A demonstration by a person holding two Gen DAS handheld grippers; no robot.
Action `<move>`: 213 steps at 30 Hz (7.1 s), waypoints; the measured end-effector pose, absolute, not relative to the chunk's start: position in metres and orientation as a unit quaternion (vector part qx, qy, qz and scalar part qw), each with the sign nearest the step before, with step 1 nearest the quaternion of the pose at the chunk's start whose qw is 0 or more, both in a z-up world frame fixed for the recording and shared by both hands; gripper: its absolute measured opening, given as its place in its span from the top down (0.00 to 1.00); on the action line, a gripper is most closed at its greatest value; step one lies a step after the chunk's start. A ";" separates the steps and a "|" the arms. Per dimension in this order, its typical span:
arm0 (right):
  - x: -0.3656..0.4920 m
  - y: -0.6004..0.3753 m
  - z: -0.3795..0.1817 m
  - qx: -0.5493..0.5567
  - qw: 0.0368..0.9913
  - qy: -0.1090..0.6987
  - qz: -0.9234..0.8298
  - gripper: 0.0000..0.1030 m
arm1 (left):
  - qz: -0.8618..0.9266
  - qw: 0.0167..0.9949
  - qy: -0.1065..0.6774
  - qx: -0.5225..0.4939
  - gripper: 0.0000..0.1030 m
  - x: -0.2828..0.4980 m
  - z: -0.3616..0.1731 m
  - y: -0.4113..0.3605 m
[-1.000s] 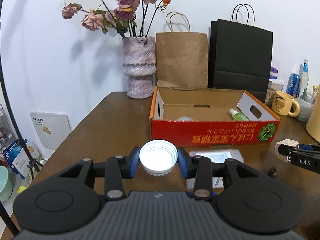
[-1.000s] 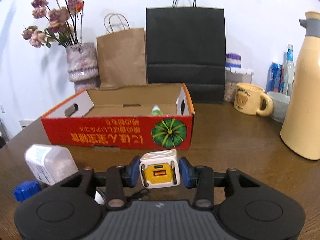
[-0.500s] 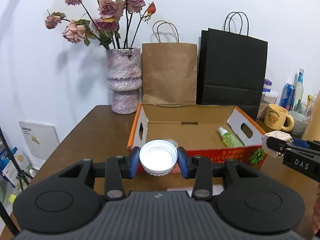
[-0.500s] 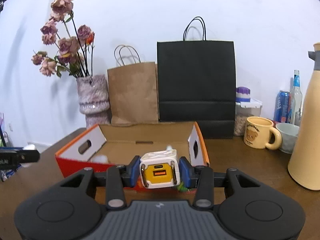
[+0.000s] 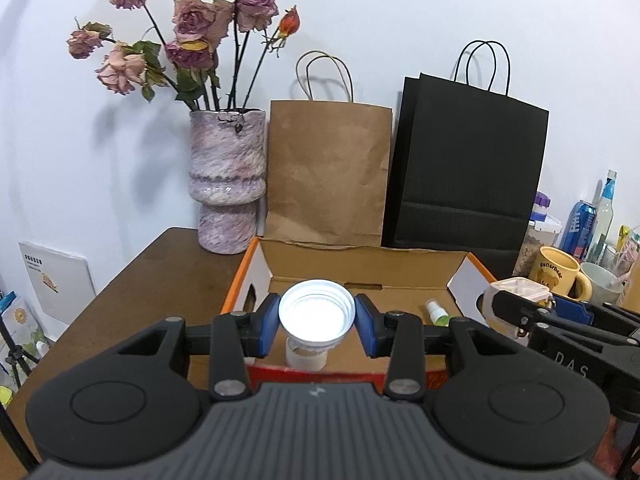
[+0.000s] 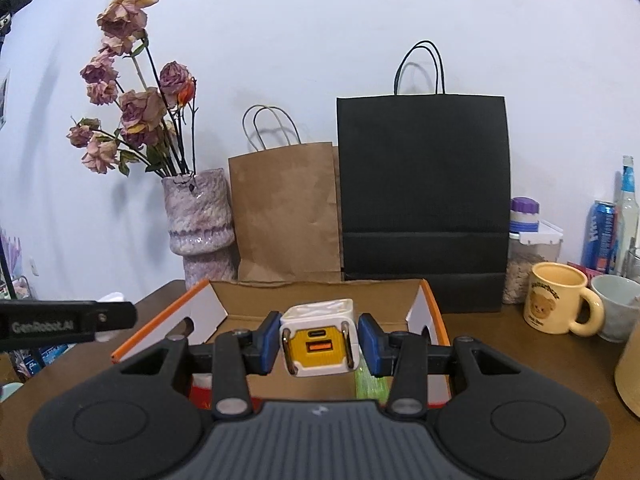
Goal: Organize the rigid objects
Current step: 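Release the cap into the red box while the right tool releases the cube, then withdraw both tools and reach toward the blue cap and white spray bottle, then grasp the blue cap with left tool while right tool grasps the white spray bottle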
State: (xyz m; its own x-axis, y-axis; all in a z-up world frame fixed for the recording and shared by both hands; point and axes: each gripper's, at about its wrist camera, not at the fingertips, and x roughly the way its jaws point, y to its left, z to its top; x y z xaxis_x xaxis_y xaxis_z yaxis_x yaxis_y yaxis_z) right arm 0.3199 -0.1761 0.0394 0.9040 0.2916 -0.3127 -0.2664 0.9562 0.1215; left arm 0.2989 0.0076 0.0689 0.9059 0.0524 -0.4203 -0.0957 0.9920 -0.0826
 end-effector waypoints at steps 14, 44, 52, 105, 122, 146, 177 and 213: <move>0.383 -0.158 0.039 0.031 0.967 0.194 0.163 0.61 | 0.048 0.971 0.230 -0.055 0.60 0.360 0.063 0.021; 0.427 -0.134 -0.005 -0.034 0.951 0.270 0.145 0.12 | 0.077 0.956 0.283 -0.020 0.00 0.409 0.025 0.028; 0.429 -0.140 -0.003 -0.028 0.954 0.272 0.119 0.00 | 0.081 0.956 0.283 -0.018 0.00 0.409 0.027 0.028; 0.314 -0.179 0.010 -0.039 0.959 0.249 0.129 0.00 | 0.095 0.961 0.258 -0.019 0.00 0.289 0.039 0.036; 0.225 -0.169 -0.006 -0.049 0.951 0.261 0.158 0.00 | 0.083 0.960 0.269 -0.009 0.00 0.205 0.018 0.032; 0.191 -0.144 -0.026 -0.038 0.941 0.295 0.164 0.14 | 0.085 0.963 0.254 -0.028 0.00 0.155 -0.011 0.055; 0.200 -0.151 -0.035 -0.034 0.931 0.301 0.205 0.73 | 0.090 0.962 0.254 -0.048 0.00 0.154 -0.013 0.061; 0.188 -0.200 -0.020 -0.001 0.958 0.227 0.176 0.74 | 0.045 0.947 0.315 -0.037 0.00 0.196 -0.031 0.007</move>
